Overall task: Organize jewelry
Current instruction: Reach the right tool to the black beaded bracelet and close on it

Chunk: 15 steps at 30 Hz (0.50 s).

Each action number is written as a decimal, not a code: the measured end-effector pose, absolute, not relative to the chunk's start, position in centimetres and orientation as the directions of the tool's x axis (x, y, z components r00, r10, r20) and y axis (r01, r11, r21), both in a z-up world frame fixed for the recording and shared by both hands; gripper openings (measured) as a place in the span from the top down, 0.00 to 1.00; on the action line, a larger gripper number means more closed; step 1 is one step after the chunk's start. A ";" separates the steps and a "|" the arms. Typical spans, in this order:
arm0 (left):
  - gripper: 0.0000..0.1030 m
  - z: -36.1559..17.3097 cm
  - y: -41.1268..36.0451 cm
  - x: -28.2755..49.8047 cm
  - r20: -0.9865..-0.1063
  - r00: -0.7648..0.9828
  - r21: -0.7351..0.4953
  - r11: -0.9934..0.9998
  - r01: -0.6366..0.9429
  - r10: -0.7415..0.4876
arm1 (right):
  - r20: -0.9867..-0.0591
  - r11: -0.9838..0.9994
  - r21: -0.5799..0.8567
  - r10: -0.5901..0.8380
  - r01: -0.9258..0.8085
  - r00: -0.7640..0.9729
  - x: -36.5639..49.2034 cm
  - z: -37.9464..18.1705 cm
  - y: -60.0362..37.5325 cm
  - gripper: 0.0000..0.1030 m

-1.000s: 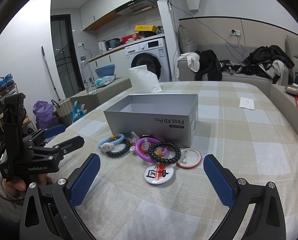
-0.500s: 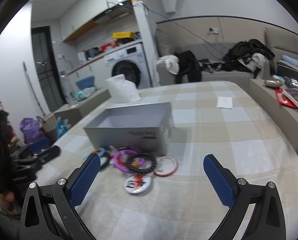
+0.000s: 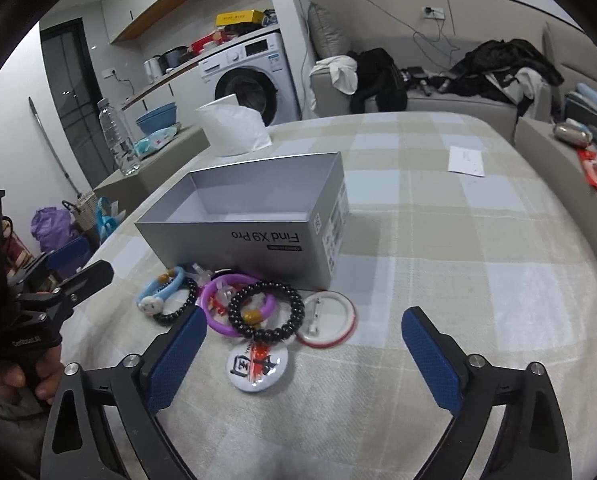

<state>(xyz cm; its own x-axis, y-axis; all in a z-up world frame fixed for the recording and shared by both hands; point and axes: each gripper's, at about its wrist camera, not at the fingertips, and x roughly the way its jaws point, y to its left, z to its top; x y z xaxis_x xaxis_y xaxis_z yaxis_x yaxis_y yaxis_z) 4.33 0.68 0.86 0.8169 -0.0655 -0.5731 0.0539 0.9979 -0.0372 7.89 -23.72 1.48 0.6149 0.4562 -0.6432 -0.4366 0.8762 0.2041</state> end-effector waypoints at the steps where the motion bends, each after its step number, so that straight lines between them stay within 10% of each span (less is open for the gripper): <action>1: 0.01 0.8 0.7 4.5 -0.578 0.813 -0.041 0.998 0.054 -0.068 | -0.653 0.871 0.209 0.463 -0.445 0.600 8.2 1.4 -23.5 0.15; 15: 0.01 0.0 0.2 5.3 -0.632 0.762 -0.068 0.990 0.126 -0.140 | -0.741 0.820 0.185 0.478 -0.541 0.471 9.2 0.1 -20.3 0.45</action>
